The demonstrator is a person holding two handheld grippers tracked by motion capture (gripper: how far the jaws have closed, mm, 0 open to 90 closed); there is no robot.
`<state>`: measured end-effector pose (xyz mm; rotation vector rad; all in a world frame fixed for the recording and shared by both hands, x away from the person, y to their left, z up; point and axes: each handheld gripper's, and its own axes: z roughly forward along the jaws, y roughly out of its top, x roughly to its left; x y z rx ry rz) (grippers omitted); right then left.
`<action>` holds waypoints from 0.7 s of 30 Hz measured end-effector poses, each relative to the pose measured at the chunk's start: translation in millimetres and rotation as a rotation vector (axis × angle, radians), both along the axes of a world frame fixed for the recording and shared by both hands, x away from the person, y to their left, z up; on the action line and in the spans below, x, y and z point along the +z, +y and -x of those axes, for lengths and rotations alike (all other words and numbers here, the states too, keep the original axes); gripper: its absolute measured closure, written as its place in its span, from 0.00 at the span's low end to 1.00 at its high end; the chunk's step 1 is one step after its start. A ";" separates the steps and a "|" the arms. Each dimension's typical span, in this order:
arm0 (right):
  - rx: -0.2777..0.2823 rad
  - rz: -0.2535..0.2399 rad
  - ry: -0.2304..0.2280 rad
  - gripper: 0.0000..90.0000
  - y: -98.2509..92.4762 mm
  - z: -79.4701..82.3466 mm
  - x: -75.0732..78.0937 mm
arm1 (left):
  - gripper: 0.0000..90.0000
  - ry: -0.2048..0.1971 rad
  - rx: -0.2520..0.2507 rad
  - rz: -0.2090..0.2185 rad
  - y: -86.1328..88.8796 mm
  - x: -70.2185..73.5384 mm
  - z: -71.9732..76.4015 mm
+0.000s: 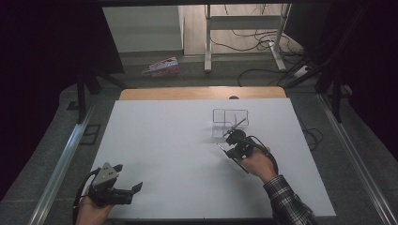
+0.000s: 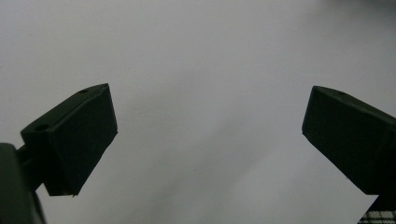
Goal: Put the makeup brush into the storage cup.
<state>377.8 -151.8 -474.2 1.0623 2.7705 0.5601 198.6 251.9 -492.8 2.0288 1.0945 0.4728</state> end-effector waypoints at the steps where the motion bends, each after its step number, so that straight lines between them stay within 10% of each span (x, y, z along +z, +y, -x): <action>1: -0.002 -0.007 -0.001 0.95 -0.9 0.8 1.4 | 0.04 0.000 0.001 0.001 0.1 0.0 0.0; 21: 0.004 -0.119 -0.083 0.95 -21.2 16.6 23.1 | 0.04 -0.001 0.010 0.007 0.0 -0.1 0.1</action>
